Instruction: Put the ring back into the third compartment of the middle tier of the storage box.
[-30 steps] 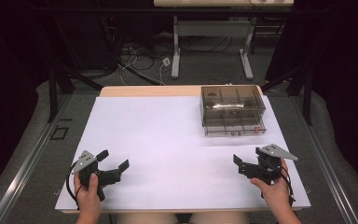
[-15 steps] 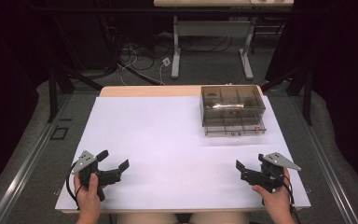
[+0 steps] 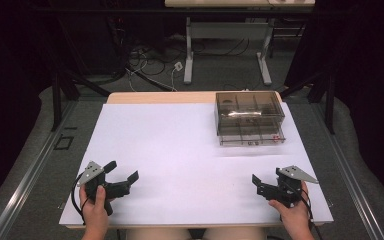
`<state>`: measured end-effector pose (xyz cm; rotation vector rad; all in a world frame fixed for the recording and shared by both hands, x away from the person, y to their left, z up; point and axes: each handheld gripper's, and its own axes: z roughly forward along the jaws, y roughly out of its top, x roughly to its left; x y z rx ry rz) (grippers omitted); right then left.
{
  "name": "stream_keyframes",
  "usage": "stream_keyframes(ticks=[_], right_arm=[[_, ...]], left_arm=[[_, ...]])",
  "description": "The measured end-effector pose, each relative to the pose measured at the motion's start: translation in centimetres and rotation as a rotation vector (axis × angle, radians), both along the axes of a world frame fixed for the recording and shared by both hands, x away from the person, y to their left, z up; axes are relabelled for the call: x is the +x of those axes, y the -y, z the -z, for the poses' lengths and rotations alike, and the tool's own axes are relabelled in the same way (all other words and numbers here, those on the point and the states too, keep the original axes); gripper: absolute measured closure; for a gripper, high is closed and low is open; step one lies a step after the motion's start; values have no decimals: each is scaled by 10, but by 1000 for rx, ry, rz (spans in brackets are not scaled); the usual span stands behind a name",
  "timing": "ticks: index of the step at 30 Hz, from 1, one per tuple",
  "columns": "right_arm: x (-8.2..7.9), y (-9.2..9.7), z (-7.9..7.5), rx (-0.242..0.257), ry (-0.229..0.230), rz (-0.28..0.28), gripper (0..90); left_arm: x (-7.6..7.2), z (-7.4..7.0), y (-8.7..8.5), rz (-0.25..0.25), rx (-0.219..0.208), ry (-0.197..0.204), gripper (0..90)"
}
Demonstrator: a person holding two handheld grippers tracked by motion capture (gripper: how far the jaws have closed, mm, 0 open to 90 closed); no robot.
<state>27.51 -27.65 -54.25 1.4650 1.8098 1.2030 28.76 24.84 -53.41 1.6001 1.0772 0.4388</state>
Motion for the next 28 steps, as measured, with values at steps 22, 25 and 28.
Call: stream_keyframes(ticks=[22,25,28], right_arm=[[4,-8,12,-40,-47,-36,8],[4,-8,12,-43,-46,-38,6],[4,-7,12,-45,-54,-33,2]], left_arm=[[1,0,1,7,7,0,3],[1,0,1,6,7,-1,4],[2,0,1,9,10,-3,3]])
